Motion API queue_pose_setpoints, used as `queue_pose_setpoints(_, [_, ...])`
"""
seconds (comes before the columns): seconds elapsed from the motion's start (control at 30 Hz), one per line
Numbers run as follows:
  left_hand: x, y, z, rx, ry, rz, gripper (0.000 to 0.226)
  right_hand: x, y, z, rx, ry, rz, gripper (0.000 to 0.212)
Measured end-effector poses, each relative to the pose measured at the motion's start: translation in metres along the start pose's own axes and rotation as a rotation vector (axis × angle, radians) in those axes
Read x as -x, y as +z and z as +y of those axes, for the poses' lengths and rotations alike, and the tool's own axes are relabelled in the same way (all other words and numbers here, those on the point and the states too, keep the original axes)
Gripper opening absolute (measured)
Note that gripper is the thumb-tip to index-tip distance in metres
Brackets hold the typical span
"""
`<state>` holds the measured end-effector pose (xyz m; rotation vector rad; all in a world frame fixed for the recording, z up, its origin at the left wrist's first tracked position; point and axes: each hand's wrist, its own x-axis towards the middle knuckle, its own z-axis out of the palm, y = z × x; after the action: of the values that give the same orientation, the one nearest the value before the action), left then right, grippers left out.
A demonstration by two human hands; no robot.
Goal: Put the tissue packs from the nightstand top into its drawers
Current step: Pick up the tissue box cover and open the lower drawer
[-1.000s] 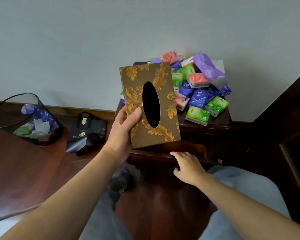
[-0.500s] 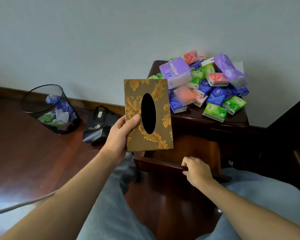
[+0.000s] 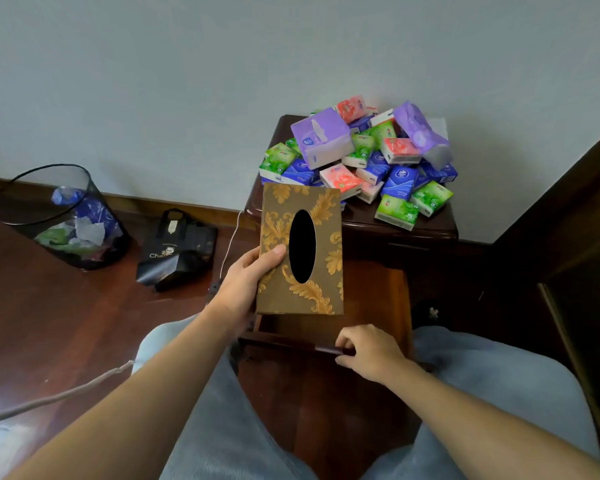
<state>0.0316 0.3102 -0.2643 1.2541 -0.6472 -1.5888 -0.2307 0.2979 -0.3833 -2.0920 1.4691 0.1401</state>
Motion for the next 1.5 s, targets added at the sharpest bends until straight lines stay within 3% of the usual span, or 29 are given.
queue_pose_setpoints(0.07, [-0.002, 0.003, -0.003, -0.002, -0.048, -0.013, 0.067, -0.002, -0.015, -0.002, -0.376, 0.064, -0.036, 0.035])
queue_pose_setpoints(0.13, [-0.003, 0.005, -0.008, 0.004, -0.118, -0.042, 0.059, -0.005, -0.036, -0.01, -0.913, 0.19, -0.041, 0.048])
queue_pose_setpoints(0.2, [-0.004, 0.007, -0.018, 0.009, -0.189, -0.068, 0.052, -0.01, -0.051, -0.011, -1.482, 0.215, -0.16, 0.065])
queue_pose_setpoints(0.23, [-0.005, 0.009, -0.025, 0.004, -0.212, -0.074, 0.051, -0.01, -0.059, -0.014, -1.629, 0.195, -0.242, 0.071])
queue_pose_setpoints(0.3, [-0.005, 0.012, -0.037, -0.006, -0.229, -0.074, 0.056, -0.006, -0.07, -0.021, -1.601, 0.165, -0.331, 0.074])
queue_pose_setpoints(0.43, [-0.006, 0.008, -0.049, -0.093, -0.253, -0.079, 0.065, -0.007, -0.065, -0.024, -1.414, 0.221, -0.358, 0.088])
queue_pose_setpoints(0.5, [-0.013, 0.001, -0.051, -0.195, -0.266, -0.1, 0.074, -0.008, -0.061, -0.019, -1.37, 0.242, -0.392, 0.082])
queue_pose_setpoints(0.67, [-0.041, -0.023, -0.057, -0.267, -0.195, 0.186, 0.107, -0.019, -0.049, -0.009, -1.322, 0.348, -0.487, 0.059])
queue_pose_setpoints(0.8, [-0.068, -0.047, -0.084, -0.561, -0.307, 0.276, 0.078, -0.043, -0.041, -0.007, -1.346, 0.467, -0.432, 0.062])
queue_pose_setpoints(0.93, [-0.083, -0.06, -0.095, -0.776, -0.419, 0.183, 0.076, -0.072, -0.037, 0.0, -1.435, 0.589, -0.377, 0.065])
queue_pose_setpoints(1.07, [-0.09, -0.063, -0.095, -1.01, -0.495, 0.108, 0.078, -0.099, -0.027, -0.003, -1.336, 0.669, -0.256, 0.118])
queue_pose_setpoints(1.13, [-0.092, -0.061, -0.092, -1.038, -0.519, 0.092, 0.077, -0.111, -0.021, -0.006, -1.257, 0.676, -0.192, 0.128])
queue_pose_setpoints(1.33, [-0.095, -0.057, -0.093, -1.076, -0.566, 0.036, 0.071, -0.13, -0.003, -0.019, -1.293, 0.751, -0.139, 0.112])
queue_pose_setpoints(1.43, [-0.099, -0.058, -0.098, -1.064, -0.519, 0.081, 0.069, -0.138, 0.001, -0.027, -1.308, 0.781, -0.172, 0.118])
queue_pose_setpoints(1.5, [-0.099, -0.059, -0.103, -1.009, -0.47, 0.115, 0.068, -0.145, 0.003, -0.031, -1.285, 0.783, -0.181, 0.108])
